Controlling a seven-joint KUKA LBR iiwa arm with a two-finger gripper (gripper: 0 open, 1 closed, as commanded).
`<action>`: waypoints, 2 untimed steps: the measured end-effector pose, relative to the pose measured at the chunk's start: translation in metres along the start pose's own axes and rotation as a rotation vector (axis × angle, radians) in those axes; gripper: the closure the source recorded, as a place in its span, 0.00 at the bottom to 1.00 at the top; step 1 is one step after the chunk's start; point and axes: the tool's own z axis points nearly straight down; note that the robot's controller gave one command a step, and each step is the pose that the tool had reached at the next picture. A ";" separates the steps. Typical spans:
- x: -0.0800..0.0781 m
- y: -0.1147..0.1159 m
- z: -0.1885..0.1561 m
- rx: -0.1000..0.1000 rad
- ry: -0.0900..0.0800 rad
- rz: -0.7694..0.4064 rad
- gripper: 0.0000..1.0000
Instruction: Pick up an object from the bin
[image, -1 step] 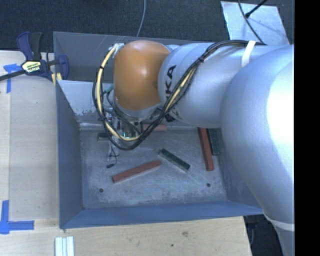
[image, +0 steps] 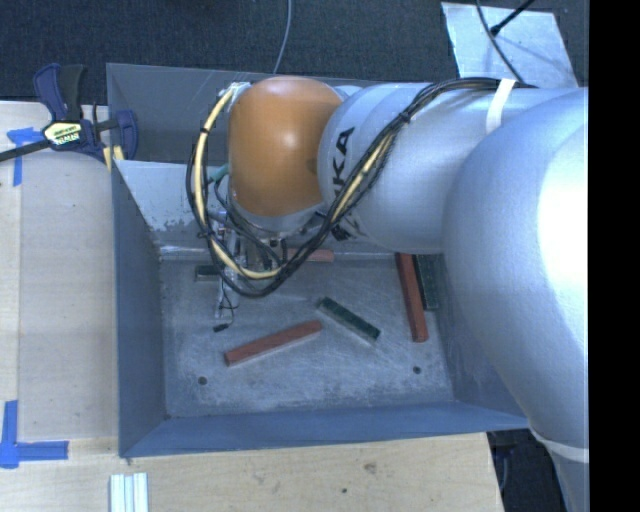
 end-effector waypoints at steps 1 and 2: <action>-0.020 -0.040 0.049 -0.002 -0.008 -0.027 0.00; -0.002 -0.021 0.079 -0.001 -0.002 0.238 1.00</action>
Offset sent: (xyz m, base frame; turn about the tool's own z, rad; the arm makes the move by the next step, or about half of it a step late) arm 0.0006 -0.0212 -0.0810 0.2385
